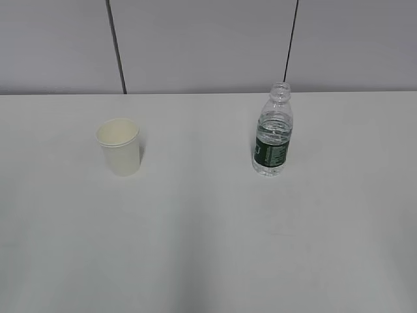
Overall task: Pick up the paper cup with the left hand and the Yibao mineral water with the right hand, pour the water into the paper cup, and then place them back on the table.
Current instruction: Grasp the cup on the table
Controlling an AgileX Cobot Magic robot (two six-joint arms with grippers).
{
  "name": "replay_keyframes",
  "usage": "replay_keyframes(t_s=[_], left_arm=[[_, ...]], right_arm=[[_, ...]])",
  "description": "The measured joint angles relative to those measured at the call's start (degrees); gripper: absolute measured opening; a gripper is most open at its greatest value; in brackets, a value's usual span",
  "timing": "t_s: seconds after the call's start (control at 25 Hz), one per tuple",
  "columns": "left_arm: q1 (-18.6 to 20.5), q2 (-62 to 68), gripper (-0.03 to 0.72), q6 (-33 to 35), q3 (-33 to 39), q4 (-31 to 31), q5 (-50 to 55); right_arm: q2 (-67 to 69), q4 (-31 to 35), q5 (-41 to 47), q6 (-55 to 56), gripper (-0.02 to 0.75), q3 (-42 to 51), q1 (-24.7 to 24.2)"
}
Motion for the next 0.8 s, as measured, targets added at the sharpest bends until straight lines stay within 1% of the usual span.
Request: replay_keyframes(t_s=[0.52,0.8], left_arm=[[0.0,0.0,0.391,0.0,0.0,0.0,0.0],[0.0,0.0,0.357,0.0,0.0,0.0,0.0]], right_arm=[[0.0,0.0,0.0,0.0,0.585,0.0,0.0],[0.0,0.0,0.0,0.0,0.585,0.0,0.0]])
